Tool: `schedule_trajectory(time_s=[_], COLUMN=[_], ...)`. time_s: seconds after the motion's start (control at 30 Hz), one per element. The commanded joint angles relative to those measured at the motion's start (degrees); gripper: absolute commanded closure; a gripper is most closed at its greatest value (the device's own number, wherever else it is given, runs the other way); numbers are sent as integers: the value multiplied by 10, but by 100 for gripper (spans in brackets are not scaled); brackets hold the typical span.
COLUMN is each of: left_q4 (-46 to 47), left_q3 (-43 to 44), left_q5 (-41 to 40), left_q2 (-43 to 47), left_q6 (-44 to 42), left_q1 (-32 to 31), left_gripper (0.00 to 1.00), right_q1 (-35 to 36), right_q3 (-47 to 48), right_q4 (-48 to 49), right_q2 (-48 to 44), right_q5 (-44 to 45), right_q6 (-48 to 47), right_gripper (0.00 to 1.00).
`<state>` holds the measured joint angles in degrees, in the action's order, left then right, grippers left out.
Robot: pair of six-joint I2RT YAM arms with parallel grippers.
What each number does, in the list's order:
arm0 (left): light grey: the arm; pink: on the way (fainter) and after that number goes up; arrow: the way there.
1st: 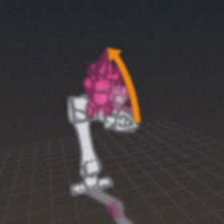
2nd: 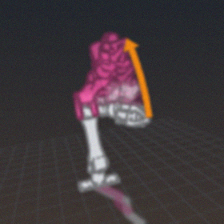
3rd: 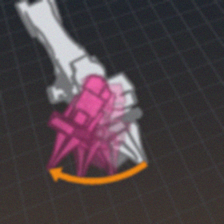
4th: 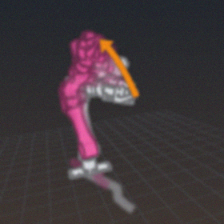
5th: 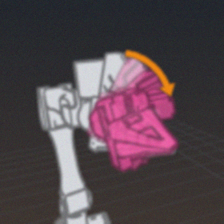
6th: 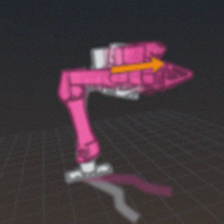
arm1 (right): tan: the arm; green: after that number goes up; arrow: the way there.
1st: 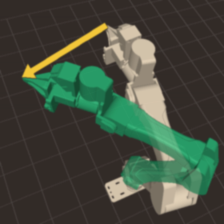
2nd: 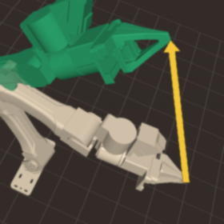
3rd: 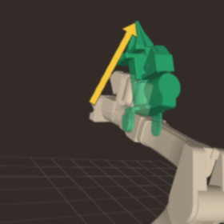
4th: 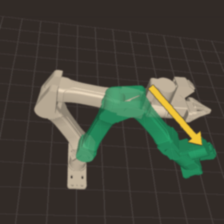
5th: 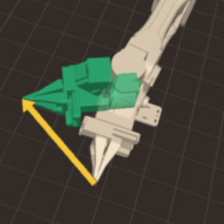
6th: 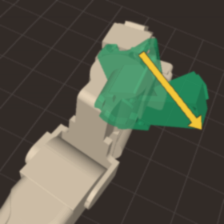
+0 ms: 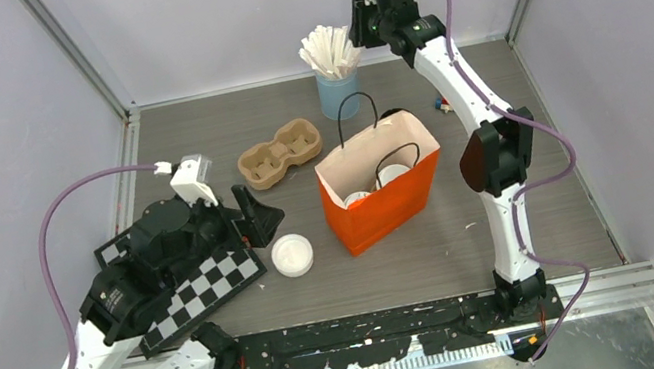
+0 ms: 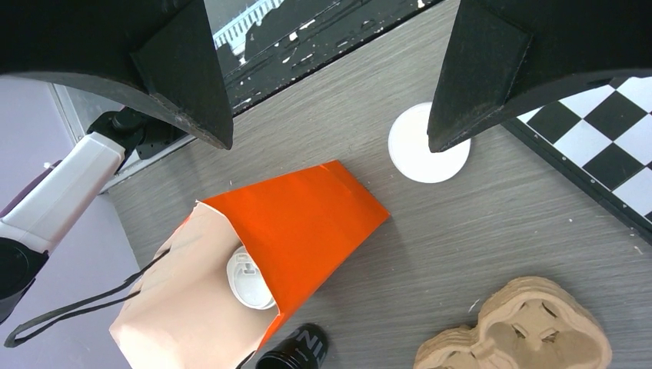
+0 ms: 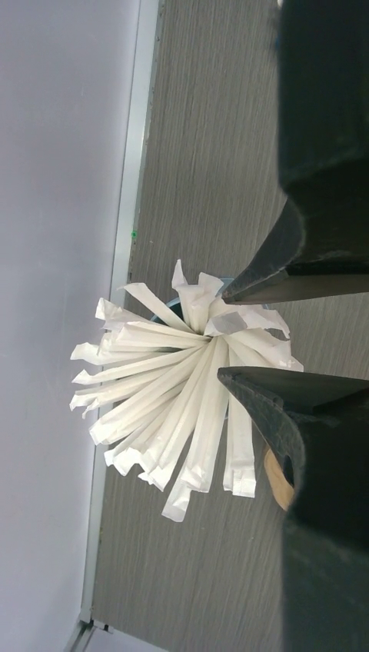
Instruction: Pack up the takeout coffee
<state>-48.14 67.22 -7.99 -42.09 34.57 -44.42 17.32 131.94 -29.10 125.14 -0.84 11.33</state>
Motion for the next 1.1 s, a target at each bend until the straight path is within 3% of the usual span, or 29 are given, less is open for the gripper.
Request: schedule_trajectory(time_s=[0.0,0.23,0.5,1.07], left_q4=[7,0,0,16], left_q3=[-3,10,9,-5], left_q5=[-11,-12,-20,-39], left_q2=[0,-7,-6,-16], left_q6=[3,-7,-8,-12], left_q1=[3,3,3,3], left_gripper=[0,0,0,0], right_q1=[6,6,8,10], right_q3=[37,71,76,72], right_q4=[29,12,19,-15], right_q2=[16,46,41,-78], right_q5=[-14,1,-10,-2], right_q6=[0,-2,0,-29], right_gripper=[61,66,99,100])
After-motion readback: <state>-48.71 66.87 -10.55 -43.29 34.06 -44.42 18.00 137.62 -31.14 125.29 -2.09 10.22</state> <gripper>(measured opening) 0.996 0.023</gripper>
